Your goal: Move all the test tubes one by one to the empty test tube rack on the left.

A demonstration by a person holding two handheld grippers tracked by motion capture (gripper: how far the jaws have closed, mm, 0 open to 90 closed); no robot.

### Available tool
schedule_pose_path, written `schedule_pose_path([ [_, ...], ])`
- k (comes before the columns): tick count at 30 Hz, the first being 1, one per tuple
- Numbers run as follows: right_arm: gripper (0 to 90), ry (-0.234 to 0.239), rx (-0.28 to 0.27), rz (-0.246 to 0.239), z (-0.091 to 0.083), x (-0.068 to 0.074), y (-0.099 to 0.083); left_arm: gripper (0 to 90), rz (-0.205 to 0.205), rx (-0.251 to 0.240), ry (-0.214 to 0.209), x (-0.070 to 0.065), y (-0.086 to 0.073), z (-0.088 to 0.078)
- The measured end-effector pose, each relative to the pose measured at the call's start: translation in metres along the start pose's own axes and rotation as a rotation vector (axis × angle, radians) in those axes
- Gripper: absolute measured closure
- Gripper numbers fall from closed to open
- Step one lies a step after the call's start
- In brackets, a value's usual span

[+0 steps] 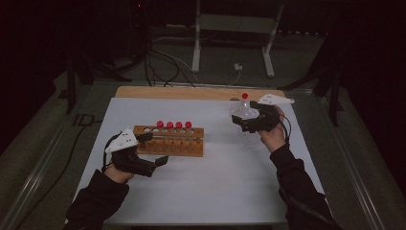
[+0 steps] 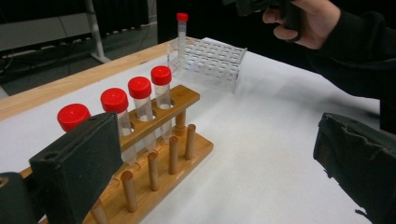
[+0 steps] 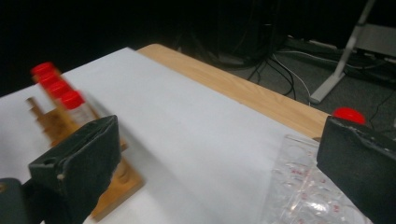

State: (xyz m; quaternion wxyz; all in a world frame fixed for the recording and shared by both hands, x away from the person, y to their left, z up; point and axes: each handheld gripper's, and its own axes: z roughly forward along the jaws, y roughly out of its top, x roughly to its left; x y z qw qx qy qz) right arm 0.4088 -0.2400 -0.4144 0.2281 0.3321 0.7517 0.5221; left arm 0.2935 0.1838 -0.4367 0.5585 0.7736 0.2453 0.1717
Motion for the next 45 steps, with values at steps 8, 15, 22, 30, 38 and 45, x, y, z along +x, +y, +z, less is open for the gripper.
schedule_pose_path([
  [8,0.1,-0.070,0.004,0.060,0.017,-0.032,-0.008,1.9,0.002,0.001,0.000,0.000,-0.001,0.000],
  [15,0.1,-0.112,0.026,0.094,0.028,-0.047,-0.011,1.9,0.005,0.008,-0.002,0.000,-0.003,0.002],
  [22,0.1,-0.158,0.079,0.124,0.039,-0.059,-0.009,1.9,0.003,0.006,-0.008,0.001,-0.003,0.002],
  [30,0.1,-0.216,0.120,0.159,0.050,-0.069,-0.007,1.9,0.007,0.011,-0.010,0.001,-0.004,0.002],
  [38,12.5,-0.246,0.158,0.187,0.060,-0.074,-0.008,1.9,0.005,0.010,-0.016,0.002,-0.004,0.002],
  [45,28.8,-0.263,0.189,0.195,0.067,-0.077,-0.011,1.9,0.004,0.012,-0.021,0.001,-0.005,0.003],
])
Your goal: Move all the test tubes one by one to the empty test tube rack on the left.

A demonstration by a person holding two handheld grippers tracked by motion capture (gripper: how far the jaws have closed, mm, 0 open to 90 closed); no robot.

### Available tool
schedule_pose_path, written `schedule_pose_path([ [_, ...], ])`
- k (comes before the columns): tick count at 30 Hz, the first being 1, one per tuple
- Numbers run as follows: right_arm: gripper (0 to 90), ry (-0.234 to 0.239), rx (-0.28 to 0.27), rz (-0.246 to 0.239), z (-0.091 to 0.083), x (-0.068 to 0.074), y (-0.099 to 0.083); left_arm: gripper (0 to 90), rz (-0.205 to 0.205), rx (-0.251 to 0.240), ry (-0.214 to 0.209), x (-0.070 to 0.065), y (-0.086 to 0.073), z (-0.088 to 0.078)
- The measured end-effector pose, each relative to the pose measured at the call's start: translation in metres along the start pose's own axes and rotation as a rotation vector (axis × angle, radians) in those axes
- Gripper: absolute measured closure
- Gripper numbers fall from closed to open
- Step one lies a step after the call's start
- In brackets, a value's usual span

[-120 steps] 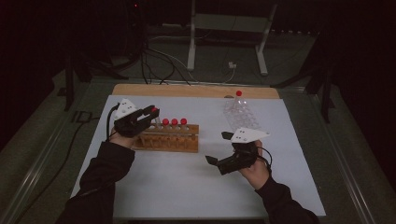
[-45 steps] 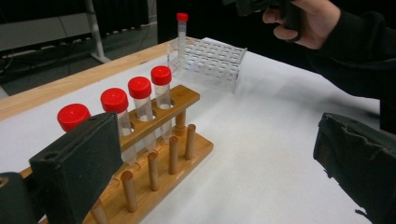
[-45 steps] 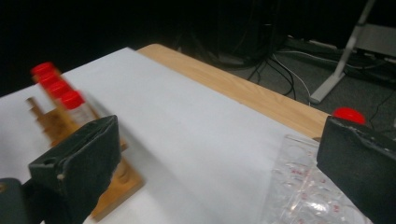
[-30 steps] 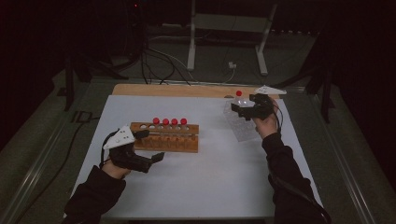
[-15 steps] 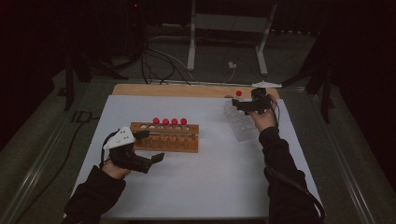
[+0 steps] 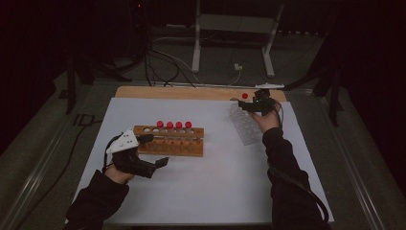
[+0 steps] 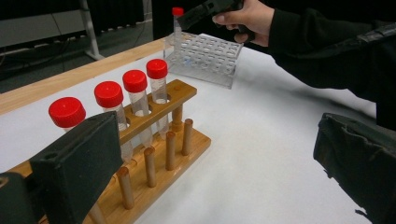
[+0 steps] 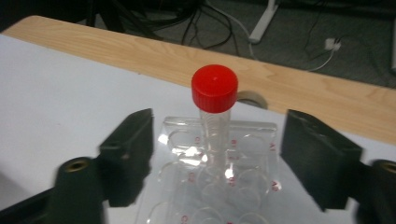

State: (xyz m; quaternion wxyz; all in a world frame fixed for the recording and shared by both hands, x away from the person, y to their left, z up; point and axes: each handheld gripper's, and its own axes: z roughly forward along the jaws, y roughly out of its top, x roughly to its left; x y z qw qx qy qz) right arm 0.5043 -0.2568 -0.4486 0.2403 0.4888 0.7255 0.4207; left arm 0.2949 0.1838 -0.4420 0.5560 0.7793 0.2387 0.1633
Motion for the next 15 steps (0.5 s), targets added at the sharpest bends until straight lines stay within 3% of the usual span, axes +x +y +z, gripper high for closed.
schedule_pose_path([
  [4,41.7,-0.006,0.011,-0.034,0.002,0.001,-0.001,1.9,-0.002,0.001,0.003,0.000,0.000,0.000],
  [8,50.1,0.005,0.024,-0.035,0.006,-0.001,-0.001,1.9,-0.003,-0.001,0.004,0.001,0.000,0.000],
  [15,54.9,0.008,0.052,-0.033,0.012,-0.001,0.001,1.9,-0.005,0.002,0.001,0.001,-0.001,0.000],
])
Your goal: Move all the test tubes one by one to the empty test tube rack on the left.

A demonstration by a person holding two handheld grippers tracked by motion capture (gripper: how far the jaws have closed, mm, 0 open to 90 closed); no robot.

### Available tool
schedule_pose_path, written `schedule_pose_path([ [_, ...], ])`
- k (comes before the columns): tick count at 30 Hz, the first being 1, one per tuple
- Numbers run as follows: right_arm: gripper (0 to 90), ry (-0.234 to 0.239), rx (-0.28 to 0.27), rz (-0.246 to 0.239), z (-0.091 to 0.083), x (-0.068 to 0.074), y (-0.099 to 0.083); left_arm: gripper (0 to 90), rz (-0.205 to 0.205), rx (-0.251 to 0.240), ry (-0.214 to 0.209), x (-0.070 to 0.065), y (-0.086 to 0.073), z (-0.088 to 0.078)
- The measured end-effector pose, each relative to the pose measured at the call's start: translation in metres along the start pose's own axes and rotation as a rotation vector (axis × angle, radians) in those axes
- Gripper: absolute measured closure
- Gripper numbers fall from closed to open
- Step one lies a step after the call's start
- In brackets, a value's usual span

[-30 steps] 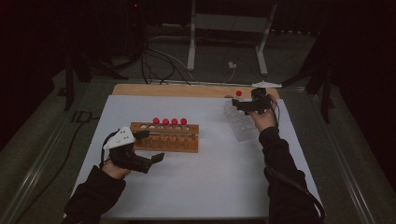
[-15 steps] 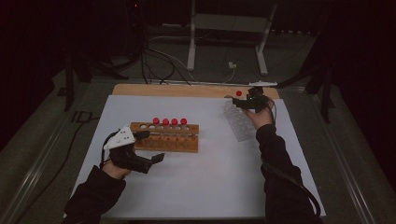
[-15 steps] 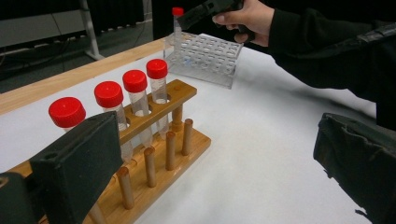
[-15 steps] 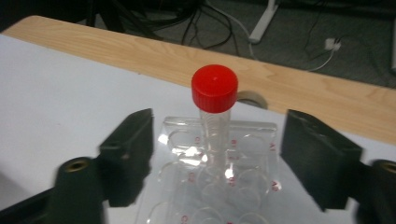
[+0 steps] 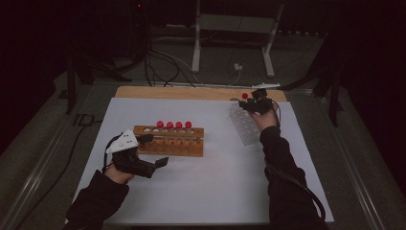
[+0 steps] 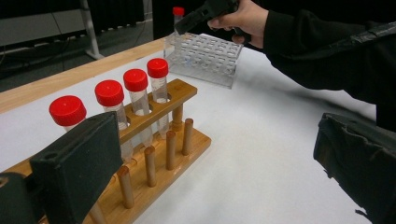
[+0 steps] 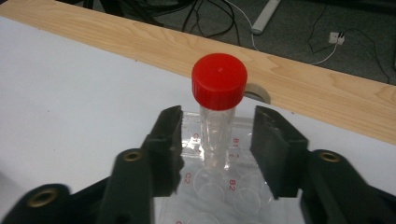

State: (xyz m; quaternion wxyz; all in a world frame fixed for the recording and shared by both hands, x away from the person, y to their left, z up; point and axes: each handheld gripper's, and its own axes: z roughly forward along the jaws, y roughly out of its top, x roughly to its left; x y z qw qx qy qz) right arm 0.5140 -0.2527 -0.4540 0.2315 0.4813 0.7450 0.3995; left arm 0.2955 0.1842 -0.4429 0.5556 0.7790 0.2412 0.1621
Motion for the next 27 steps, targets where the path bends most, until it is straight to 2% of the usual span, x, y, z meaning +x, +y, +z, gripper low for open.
schedule_pose_path([
  [5,65.0,0.007,0.025,0.006,0.0024,-0.0001,0.0038,1.9,0.003,0.004,-0.003,-0.0007,-0.0004,0.0014],
  [10,72.3,-0.009,0.041,0.007,0.0044,0.0005,0.0053,1.9,0.002,0.002,-0.001,-0.0005,-0.0001,0.0008],
  [18,74.7,-0.039,0.045,-0.021,0.0070,0.0048,0.0054,1.8,0.002,0.005,-0.005,-0.0007,-0.0001,0.0010],
  [27,75.3,-0.049,0.051,-0.036,0.0038,0.0075,0.0071,1.9,0.005,0.011,-0.007,-0.0009,-0.0003,0.0017],
])
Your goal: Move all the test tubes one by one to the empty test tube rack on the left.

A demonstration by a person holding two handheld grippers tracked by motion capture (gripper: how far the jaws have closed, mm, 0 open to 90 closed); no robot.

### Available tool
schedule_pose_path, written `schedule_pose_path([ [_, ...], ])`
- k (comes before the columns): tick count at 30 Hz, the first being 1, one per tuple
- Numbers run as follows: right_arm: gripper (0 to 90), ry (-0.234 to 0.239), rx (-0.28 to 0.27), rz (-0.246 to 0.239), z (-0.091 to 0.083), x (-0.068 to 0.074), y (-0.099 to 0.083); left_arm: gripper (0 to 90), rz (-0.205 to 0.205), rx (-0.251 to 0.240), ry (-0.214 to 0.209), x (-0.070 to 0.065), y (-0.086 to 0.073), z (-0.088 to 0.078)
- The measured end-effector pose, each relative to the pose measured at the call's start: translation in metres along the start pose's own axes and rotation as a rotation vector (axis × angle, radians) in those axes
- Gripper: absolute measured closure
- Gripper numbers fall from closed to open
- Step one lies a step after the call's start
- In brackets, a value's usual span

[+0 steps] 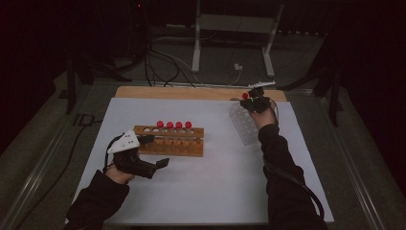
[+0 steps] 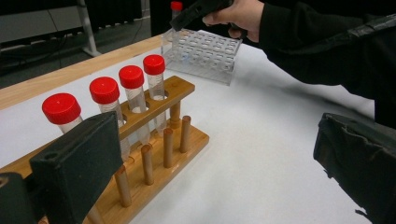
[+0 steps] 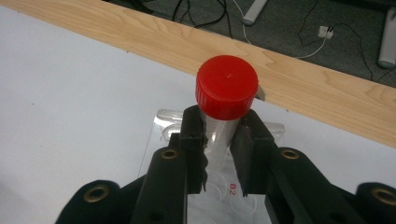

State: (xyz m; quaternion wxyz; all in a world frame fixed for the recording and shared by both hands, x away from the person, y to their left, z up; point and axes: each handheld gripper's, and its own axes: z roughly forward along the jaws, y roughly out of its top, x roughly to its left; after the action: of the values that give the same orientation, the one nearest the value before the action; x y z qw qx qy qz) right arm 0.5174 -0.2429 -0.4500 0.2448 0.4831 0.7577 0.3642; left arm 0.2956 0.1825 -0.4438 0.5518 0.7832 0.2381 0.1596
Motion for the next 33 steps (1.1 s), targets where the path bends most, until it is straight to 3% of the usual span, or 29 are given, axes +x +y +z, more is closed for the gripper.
schedule_pose_path([
  [33,75.3,-0.008,-0.075,-0.014,-0.036,0.000,0.020,1.9,0.001,-0.003,-0.009,0.000,0.001,0.000],
])
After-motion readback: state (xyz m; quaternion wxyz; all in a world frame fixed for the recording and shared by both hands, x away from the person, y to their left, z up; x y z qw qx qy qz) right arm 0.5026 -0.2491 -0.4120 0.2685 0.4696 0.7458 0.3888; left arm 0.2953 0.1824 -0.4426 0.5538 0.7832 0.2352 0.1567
